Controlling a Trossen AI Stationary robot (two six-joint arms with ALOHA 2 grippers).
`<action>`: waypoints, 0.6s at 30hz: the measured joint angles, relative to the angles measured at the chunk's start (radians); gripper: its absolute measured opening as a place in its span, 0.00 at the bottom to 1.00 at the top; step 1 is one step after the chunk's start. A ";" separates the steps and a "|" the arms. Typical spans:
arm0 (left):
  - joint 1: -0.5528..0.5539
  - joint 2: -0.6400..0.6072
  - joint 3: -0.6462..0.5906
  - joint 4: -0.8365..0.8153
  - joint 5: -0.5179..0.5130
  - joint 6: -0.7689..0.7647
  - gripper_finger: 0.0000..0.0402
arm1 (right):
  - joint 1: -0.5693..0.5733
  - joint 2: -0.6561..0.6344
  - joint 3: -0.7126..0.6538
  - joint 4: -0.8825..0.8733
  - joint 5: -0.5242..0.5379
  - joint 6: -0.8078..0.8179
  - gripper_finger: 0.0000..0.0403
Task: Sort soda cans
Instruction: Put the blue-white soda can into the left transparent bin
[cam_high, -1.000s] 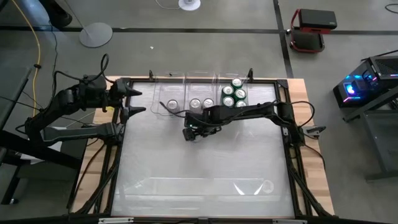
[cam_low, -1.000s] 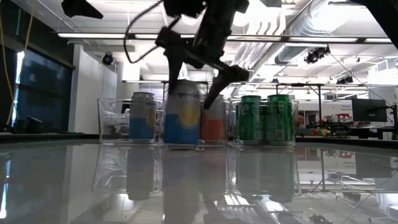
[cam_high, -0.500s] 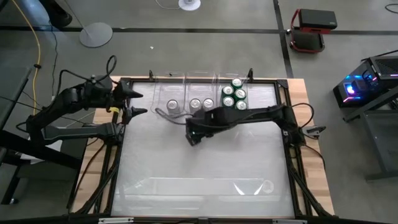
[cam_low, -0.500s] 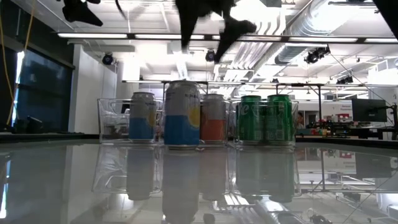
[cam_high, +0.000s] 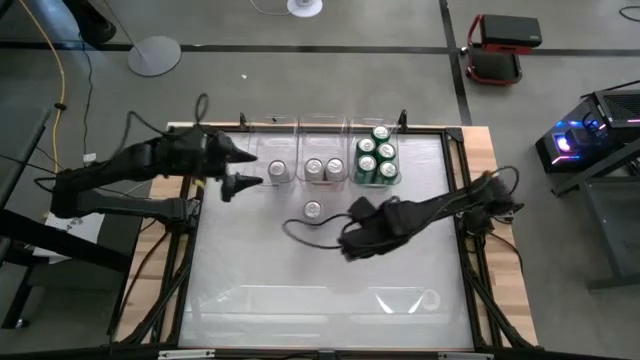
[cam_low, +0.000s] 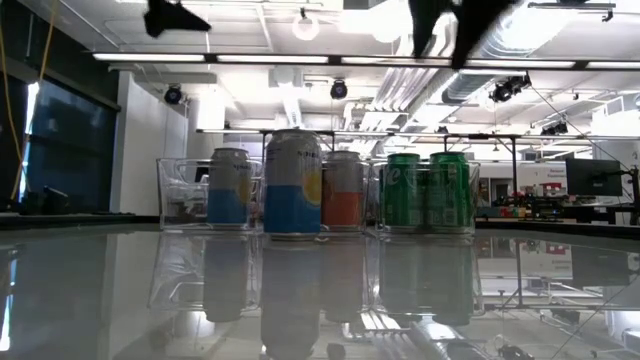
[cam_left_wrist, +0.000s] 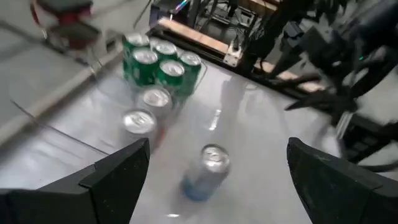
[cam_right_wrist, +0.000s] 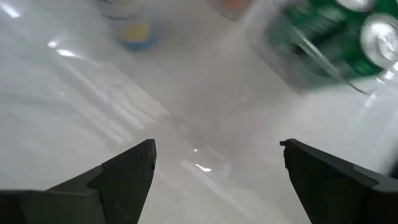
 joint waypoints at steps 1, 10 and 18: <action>-0.008 0.012 -0.019 0.034 0.014 -0.052 0.89 | 0.000 -0.040 -0.073 0.022 0.000 0.013 0.84; -0.164 0.233 -0.055 0.240 -0.068 -0.216 0.89 | 0.048 -0.481 -0.577 0.366 0.062 0.043 0.84; -0.270 0.455 0.062 0.246 -0.411 -0.255 0.89 | 0.052 -0.733 -0.806 0.494 0.152 -0.042 0.84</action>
